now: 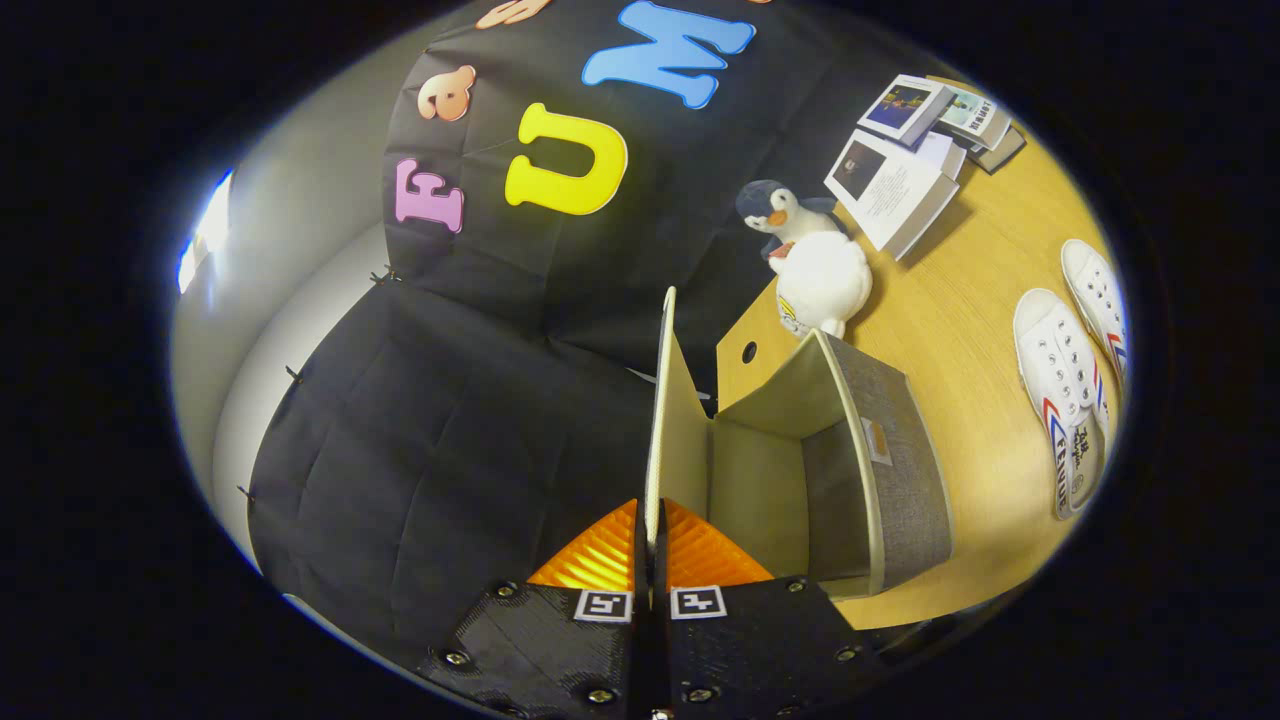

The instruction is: Open the storage box then place both shoes into the box .Put the left shoe in first, then the right shoe, with the right side of both shoes facing outward in a uniform manner.

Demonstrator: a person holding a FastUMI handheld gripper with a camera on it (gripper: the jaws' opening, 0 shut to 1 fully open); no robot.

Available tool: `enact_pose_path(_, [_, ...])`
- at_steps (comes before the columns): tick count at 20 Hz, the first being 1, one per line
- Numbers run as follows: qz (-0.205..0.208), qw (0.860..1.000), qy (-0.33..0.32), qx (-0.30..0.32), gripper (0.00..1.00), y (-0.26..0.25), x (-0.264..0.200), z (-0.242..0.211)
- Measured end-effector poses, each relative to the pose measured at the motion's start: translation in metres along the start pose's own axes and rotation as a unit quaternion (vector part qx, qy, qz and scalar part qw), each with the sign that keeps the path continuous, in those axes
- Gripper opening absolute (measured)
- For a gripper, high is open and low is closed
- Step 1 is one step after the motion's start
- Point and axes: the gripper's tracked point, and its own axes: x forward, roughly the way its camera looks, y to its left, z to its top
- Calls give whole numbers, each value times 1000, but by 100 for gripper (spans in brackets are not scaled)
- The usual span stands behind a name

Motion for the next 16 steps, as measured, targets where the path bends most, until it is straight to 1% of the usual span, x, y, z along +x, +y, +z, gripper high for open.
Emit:
enact_pose_path(3, [-7, 999, 0, -39, 0, 23, 10, -7])
enact_pose_path(5, [-4, 998, 2, -56, 0, 36, 20, -12])
enact_pose_path(12, [-9, 996, 7, -89, 0, 67, 53, -37])
enact_pose_path(14, [-15, 994, 8, -105, 0, 66, 63, -44])
enact_pose_path(16, [-19, 992, 12, -121, 0, 79, 77, -56])
